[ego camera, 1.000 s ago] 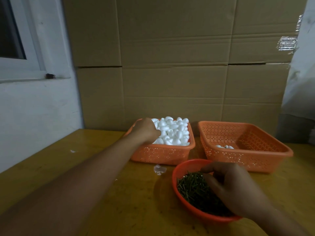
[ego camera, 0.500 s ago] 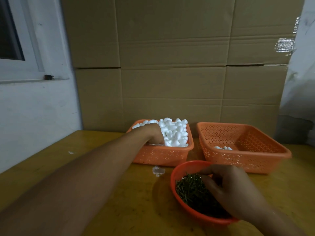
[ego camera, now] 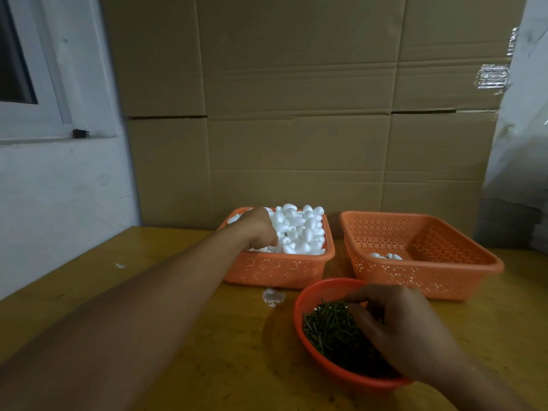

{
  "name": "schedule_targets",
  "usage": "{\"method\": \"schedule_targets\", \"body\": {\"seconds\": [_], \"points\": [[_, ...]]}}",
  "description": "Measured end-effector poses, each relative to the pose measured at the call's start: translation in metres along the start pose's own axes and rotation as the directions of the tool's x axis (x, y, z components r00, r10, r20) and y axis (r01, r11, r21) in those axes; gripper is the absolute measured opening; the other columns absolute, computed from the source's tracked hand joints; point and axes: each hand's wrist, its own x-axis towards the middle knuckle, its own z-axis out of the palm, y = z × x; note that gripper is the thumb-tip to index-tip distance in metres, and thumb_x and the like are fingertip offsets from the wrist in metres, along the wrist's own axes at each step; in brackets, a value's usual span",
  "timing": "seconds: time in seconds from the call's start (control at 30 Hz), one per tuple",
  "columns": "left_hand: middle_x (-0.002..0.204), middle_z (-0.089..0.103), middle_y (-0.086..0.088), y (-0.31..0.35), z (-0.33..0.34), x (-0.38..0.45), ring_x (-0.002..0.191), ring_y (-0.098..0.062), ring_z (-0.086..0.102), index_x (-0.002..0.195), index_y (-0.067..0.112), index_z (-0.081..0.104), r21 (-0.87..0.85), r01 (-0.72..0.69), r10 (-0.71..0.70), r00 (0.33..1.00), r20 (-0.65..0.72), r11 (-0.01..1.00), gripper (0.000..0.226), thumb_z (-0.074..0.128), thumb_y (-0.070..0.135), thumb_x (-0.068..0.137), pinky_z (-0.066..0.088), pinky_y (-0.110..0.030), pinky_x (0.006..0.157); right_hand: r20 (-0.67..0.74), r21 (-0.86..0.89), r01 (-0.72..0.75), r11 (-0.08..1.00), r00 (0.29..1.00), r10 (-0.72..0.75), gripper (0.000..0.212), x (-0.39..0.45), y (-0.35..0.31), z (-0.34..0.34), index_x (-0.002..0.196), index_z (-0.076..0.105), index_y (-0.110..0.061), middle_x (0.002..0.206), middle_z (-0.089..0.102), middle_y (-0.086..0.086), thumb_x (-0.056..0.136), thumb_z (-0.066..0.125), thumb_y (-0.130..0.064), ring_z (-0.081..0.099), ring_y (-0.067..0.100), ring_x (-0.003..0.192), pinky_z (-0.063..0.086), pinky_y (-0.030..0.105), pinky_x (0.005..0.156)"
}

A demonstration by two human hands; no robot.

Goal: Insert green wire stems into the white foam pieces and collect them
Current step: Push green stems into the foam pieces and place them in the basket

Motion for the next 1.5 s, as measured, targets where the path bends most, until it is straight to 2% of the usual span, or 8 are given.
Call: {"method": "schedule_targets", "body": {"seconds": [0.13,0.23,0.4,0.57,0.93,1.03,1.23,1.5], "points": [[0.093,0.067,0.002,-0.005,0.005,-0.004,0.089,-0.023,0.068,0.092,0.025,0.058,-0.229,-0.092,0.061,0.989,-0.137,0.969,0.024,0.075,0.014,0.079,0.056,-0.043,0.084,-0.019,-0.003,0.013,1.000,1.000,-0.013,0.013,0.000,0.001,0.001,0.097,0.076,-0.036,0.064,0.069,-0.013,0.089,0.068,-0.031,0.062,0.007,0.055,0.053,0.037,0.058],[0.092,0.069,0.008,-0.007,0.006,-0.018,0.075,-0.011,0.064,0.089,0.029,0.056,-0.359,-0.238,0.143,0.952,-0.272,0.902,0.023,0.070,0.011,0.084,0.052,-0.031,0.068,-0.009,-0.009,0.018,1.000,1.000,-0.018,0.014,0.001,0.001,0.001,0.099,0.076,-0.036,0.062,0.067,-0.013,0.089,0.068,-0.031,0.060,0.007,0.054,0.051,0.034,0.055],[0.099,0.068,0.014,-0.003,0.010,-0.055,0.067,0.009,0.056,0.095,0.026,0.060,-0.489,-0.458,0.294,0.879,-0.376,0.743,0.022,0.068,0.007,0.088,0.041,-0.011,0.063,-0.010,-0.032,0.017,0.999,1.000,-0.017,0.013,0.000,0.002,0.002,0.098,0.075,-0.038,0.060,0.065,-0.017,0.089,0.069,-0.032,0.059,0.003,0.054,0.047,0.028,0.052],[0.100,0.066,0.010,0.006,0.021,-0.091,0.069,0.002,0.059,0.111,0.026,0.058,-0.589,-0.545,0.368,0.838,-0.402,0.597,0.028,0.061,0.003,0.094,0.047,-0.021,0.065,0.017,-0.079,-0.007,0.997,1.000,0.008,0.016,0.001,0.002,0.002,0.097,0.076,-0.041,0.074,0.070,-0.022,0.085,0.073,-0.030,0.063,0.000,0.063,0.055,0.032,0.064],[0.094,0.067,-0.004,0.010,0.054,-0.131,0.083,-0.036,0.063,0.115,0.037,0.067,-0.634,-0.572,0.527,0.800,-0.288,0.521,0.029,0.055,0.015,0.099,0.053,-0.054,0.073,0.108,-0.162,-0.015,0.987,0.994,0.033,0.016,0.003,0.003,0.001,0.098,0.075,-0.045,0.088,0.074,-0.023,0.085,0.072,-0.036,0.069,0.003,0.080,0.057,0.032,0.076],[0.099,0.065,-0.002,0.008,0.057,-0.137,0.093,-0.030,0.063,0.117,0.035,0.065,-0.673,-0.548,0.561,0.794,-0.234,0.496,0.037,0.060,0.008,0.093,0.055,-0.054,0.081,0.160,-0.216,-0.009,0.976,0.986,0.044,0.012,0.004,0.004,0.000,0.096,0.075,-0.043,0.087,0.073,-0.021,0.088,0.069,-0.038,0.069,0.004,0.080,0.057,0.032,0.075],[0.105,0.067,0.011,0.009,0.065,-0.142,0.103,-0.008,0.066,0.118,0.035,0.061,-0.693,-0.541,0.579,0.786,-0.216,0.476,0.031,0.065,0.015,0.094,0.055,-0.027,0.085,0.340,-0.350,0.035,0.936,0.936,0.092,0.020,0.010,-0.002,-0.003,0.100,0.071,-0.035,0.092,0.070,-0.011,0.090,0.062,-0.049,0.065,0.007,0.083,0.057,0.034,0.079],[0.097,0.072,-0.001,0.013,0.065,-0.147,0.078,-0.008,0.065,0.116,0.033,0.050,-0.736,-0.499,0.587,0.791,-0.172,0.457,0.013,0.051,0.039,0.104,0.054,-0.026,0.071,0.398,-0.389,0.085,0.917,0.913,0.084,0.018,0.016,-0.012,0.005,0.104,0.065,-0.030,0.094,0.067,-0.008,0.090,0.061,-0.041,0.064,0.010,0.086,0.057,0.035,0.080]]}}
